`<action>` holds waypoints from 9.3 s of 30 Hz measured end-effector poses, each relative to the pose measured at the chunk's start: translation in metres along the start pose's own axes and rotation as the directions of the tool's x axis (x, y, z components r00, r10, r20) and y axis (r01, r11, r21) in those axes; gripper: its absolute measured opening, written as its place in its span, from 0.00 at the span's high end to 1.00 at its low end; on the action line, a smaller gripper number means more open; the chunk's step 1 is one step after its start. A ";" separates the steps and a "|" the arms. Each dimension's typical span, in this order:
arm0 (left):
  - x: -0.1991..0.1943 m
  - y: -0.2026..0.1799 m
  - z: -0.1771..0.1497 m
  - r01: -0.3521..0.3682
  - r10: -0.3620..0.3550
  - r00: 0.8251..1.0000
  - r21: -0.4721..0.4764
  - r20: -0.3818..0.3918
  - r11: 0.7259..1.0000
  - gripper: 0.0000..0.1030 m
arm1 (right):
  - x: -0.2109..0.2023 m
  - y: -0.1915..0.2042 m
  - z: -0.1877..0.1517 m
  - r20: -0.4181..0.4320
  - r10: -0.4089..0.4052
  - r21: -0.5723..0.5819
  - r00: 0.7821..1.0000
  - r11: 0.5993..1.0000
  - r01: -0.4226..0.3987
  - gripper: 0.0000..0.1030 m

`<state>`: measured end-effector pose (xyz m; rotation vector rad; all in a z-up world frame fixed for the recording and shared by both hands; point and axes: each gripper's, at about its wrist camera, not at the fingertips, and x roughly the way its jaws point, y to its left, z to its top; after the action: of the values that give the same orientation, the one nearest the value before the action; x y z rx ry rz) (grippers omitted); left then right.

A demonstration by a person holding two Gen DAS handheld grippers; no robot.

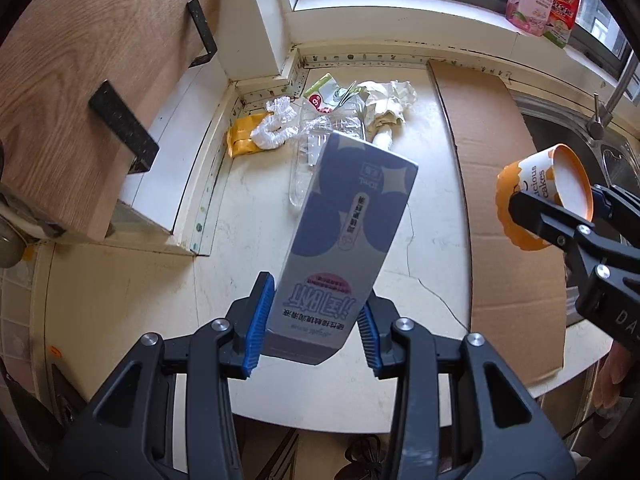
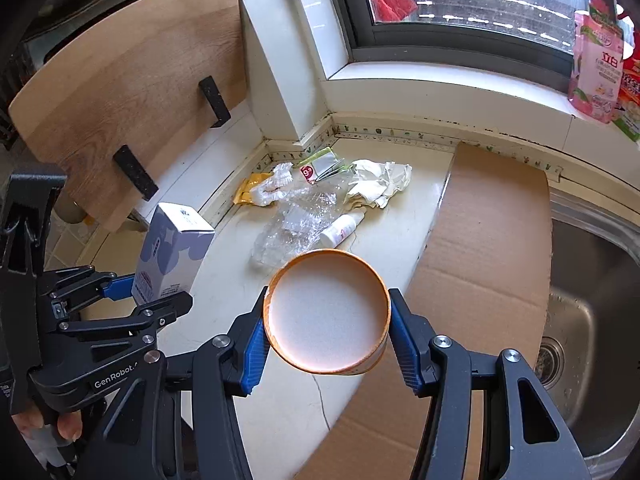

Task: Collect trash
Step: 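Carry the box and paper cup over the trash bin and open both tools, then raise both open tools back toward the counter, then lower both open tools toward the plastic wrap and tissues, then grasp the wrapped clear bottle with the left tool while the right tool grasps the white tissue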

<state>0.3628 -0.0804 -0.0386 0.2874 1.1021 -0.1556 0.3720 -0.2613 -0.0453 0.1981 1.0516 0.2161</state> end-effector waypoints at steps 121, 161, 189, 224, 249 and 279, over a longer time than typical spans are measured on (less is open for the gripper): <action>0.110 0.014 -0.463 0.162 -0.251 0.930 -0.316 -0.268 0.935 0.33 | 0.094 0.062 -0.534 -0.447 0.025 0.266 0.894 0.958 0.106 0.25; -0.166 0.037 -0.194 0.248 -0.228 0.934 -0.042 0.275 0.968 0.25 | -0.244 0.110 -0.245 0.111 -0.085 0.225 0.990 0.973 0.059 0.24; 0.153 0.006 0.129 0.105 -0.123 0.989 -0.201 -0.079 0.974 0.24 | 0.098 -0.120 0.122 -0.085 0.052 0.249 0.995 0.968 -0.029 0.25; 0.228 0.009 0.136 0.045 -0.087 0.989 -0.315 -0.120 0.948 0.22 | 0.241 -0.098 0.127 -0.158 0.143 0.153 0.977 0.981 -0.119 0.81; 0.132 0.023 0.068 0.045 -0.120 0.956 -0.269 -0.267 0.962 0.22 | 0.115 -0.060 0.064 -0.070 0.191 0.152 0.979 0.972 -0.179 0.82; -0.034 0.029 -0.168 0.152 -0.152 0.988 -0.112 0.012 0.982 0.22 | -0.057 0.053 -0.188 0.040 0.023 0.179 0.999 0.983 -0.030 0.82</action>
<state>0.2119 -0.0026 -0.0740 0.1017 1.1256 -0.2289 0.1758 -0.2150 -0.0741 0.3778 1.0310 0.1409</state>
